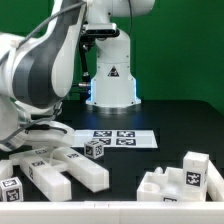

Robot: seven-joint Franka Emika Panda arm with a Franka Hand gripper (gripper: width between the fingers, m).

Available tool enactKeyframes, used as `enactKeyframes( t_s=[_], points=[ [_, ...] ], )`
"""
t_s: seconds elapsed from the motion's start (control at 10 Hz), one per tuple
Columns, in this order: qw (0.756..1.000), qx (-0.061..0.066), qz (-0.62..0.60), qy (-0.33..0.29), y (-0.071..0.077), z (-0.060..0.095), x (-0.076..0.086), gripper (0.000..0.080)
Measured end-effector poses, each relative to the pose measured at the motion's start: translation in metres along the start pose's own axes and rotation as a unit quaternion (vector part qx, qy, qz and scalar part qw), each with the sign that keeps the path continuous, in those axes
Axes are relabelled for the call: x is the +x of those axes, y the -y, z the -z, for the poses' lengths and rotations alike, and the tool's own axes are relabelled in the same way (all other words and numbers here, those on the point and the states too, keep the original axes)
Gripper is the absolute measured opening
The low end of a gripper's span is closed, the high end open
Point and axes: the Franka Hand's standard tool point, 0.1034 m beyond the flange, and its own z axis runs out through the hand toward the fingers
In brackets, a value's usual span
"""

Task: Assemble chair

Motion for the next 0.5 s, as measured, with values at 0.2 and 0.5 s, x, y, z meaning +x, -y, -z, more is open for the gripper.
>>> enactKeyframes(
  t_s=[0.2, 0.5],
  points=[
    [1.000, 0.001, -0.002, 0.015, 0.0007, -0.0052, -0.0011, 0.0649],
    [1.000, 0.002, -0.001, 0.020, 0.0012, -0.0067, -0.0020, 0.0649]
  ],
)
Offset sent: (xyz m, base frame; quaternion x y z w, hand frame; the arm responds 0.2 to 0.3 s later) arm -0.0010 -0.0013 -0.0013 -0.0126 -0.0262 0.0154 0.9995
